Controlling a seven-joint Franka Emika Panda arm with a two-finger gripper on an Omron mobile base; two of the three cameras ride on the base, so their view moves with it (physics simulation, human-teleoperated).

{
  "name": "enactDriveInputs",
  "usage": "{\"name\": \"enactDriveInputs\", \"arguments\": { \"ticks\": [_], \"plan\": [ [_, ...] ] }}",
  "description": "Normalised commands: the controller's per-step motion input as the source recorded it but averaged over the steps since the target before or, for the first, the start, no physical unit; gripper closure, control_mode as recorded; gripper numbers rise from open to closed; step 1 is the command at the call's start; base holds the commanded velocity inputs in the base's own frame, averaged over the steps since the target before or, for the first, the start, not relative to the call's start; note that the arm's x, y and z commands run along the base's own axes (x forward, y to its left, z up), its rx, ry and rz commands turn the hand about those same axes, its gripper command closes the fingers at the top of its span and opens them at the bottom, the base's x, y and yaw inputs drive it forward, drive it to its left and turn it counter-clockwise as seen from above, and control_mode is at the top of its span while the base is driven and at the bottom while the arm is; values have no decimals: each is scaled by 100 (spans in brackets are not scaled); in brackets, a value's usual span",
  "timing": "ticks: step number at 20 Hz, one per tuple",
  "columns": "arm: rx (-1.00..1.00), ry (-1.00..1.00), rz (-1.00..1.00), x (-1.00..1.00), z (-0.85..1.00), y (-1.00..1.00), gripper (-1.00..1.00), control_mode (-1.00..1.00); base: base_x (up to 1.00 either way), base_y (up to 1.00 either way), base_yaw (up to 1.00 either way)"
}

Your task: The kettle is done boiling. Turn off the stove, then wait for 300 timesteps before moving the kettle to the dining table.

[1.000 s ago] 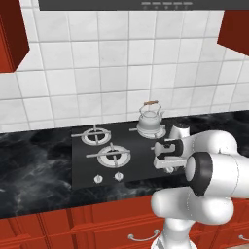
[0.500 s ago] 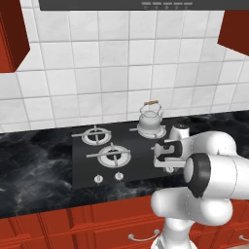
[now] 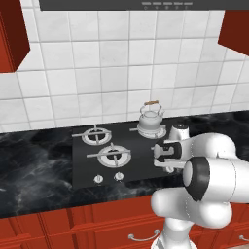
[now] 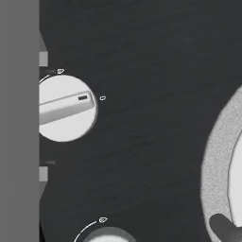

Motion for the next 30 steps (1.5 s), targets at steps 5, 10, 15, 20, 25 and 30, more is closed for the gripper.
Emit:
{"name": "enactDriveInputs", "arguments": {
  "ticks": [5,10,15,20,25,30],
  "plan": [
    [0,0,-7,-9,23,0,-100,-100,0,0,0],
    [0,0,-6,-5,42,2,-100,-100,0,0,0],
    [0,0,-6,-1,50,6,-100,-100,0,0,0],
    [0,0,-5,0,48,2,-100,-100,0,0,0],
    [0,0,-8,0,50,4,-100,-100,0,0,0],
    [0,0,-8,0,49,5,-100,-100,0,0,0]
  ]
}}
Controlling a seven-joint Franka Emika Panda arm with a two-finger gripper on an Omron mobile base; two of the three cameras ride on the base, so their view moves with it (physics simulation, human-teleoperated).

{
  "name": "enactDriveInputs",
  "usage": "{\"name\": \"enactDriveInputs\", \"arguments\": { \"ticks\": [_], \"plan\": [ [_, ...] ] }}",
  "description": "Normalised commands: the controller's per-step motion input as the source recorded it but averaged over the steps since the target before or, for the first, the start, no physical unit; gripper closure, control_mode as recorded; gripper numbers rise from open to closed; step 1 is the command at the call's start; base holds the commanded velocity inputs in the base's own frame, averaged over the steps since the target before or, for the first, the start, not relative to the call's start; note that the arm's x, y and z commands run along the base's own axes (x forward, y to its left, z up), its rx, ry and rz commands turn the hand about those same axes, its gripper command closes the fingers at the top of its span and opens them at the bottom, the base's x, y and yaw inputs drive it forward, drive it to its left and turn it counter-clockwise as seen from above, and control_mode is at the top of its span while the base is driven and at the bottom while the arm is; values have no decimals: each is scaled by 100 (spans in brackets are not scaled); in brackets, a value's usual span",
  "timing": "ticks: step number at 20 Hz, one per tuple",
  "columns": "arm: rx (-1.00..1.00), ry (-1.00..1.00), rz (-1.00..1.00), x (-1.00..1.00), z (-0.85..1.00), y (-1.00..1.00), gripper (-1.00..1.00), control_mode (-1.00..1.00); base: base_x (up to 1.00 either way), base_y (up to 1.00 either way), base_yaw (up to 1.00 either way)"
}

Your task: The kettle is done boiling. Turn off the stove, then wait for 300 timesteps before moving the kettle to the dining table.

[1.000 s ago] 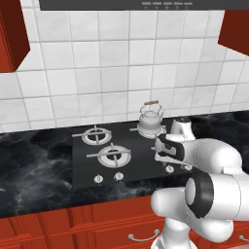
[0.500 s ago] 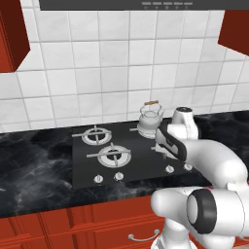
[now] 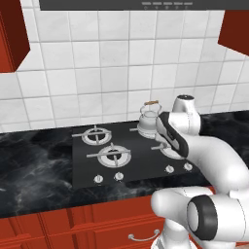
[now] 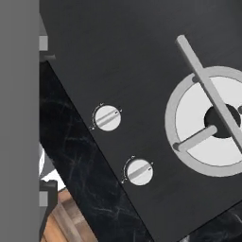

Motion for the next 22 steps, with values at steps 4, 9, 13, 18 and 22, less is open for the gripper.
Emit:
{"name": "enactDriveInputs", "arguments": {
  "ticks": [4,9,13,18,22],
  "plan": [
    [-1,0,-3,1,52,9,-100,-100,0,0,0],
    [-1,-2,0,12,27,15,-100,-100,0,0,0],
    [-1,-8,-1,14,4,12,-100,-100,0,0,0],
    [0,-10,-3,17,3,12,-100,-100,0,0,0],
    [0,-10,-2,29,0,5,-100,-100,0,0,0]
  ]
}}
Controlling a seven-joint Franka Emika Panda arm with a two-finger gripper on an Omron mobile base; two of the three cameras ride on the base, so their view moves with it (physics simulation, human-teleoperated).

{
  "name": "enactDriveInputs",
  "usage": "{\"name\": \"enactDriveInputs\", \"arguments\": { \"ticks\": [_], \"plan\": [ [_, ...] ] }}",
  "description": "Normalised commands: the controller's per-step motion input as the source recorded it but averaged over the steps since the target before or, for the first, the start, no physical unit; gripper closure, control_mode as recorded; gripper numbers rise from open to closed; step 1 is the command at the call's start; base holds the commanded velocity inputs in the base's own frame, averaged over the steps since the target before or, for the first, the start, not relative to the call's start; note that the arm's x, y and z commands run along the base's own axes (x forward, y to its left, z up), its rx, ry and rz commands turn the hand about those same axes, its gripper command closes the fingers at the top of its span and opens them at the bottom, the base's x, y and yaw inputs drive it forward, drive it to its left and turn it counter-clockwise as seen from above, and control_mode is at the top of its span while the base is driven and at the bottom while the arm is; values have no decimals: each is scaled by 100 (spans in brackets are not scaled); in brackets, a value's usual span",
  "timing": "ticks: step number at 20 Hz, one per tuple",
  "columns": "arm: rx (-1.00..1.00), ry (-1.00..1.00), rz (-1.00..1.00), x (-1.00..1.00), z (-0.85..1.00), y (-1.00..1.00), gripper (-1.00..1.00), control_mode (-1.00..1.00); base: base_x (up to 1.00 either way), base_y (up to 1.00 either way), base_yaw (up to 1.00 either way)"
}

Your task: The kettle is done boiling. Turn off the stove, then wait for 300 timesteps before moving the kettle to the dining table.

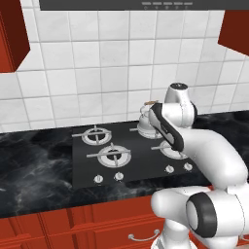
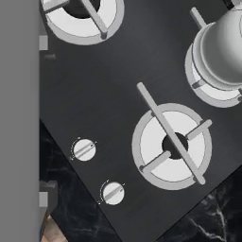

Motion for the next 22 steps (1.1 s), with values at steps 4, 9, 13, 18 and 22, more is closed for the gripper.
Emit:
{"name": "enactDriveInputs", "arguments": {
  "ticks": [4,9,13,18,22],
  "plan": [
    [-2,-11,-1,37,0,1,-100,-100,0,0,0],
    [-2,-9,-2,32,12,5,-100,-100,0,0,0],
    [-1,-4,-3,30,23,9,-100,-100,0,0,0],
    [0,-1,-4,30,24,4,-100,-100,0,0,0],
    [0,0,-4,34,21,3,-100,-100,0,0,0]
  ]
}}
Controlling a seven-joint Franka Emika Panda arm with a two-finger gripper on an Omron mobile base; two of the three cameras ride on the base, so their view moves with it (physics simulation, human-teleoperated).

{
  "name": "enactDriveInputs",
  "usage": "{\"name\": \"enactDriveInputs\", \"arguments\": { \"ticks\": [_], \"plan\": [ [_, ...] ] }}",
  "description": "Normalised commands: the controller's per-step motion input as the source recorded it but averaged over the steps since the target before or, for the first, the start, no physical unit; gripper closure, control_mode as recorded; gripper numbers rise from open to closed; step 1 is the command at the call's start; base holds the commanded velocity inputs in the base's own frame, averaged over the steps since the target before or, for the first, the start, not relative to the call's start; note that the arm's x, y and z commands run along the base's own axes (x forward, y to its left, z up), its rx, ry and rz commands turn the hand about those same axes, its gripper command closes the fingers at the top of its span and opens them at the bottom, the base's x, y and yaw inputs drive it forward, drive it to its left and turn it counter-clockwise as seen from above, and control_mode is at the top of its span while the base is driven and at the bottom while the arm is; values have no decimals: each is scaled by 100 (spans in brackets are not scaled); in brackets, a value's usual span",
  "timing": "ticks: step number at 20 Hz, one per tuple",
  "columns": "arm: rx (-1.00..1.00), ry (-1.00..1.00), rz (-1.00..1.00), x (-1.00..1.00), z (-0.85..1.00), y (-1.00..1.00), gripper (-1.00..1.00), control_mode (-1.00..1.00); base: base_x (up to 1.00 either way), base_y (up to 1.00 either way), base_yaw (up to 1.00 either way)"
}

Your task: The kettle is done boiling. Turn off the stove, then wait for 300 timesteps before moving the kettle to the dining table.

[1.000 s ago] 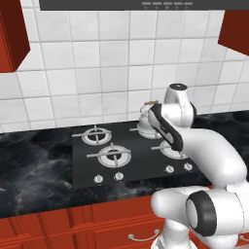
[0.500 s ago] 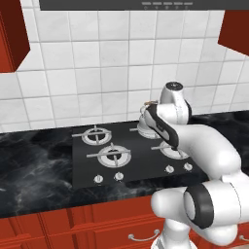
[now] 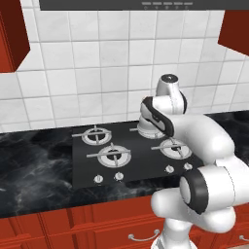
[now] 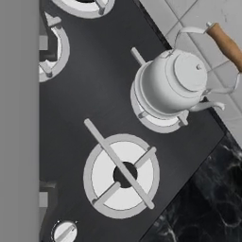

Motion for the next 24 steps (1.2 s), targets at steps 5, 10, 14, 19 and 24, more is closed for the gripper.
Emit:
{"name": "enactDriveInputs", "arguments": {
  "ticks": [5,10,14,19,24],
  "plan": [
    [0,0,-4,34,17,6,-100,-100,0,0,0],
    [0,0,-6,31,7,4,-100,-100,0,0,0],
    [0,0,-7,33,0,0,-100,-100,0,0,0],
    [0,0,-9,32,0,0,-100,-100,0,0,0],
    [0,0,-8,21,-3,0,-100,-100,0,0,0]
  ]
}}
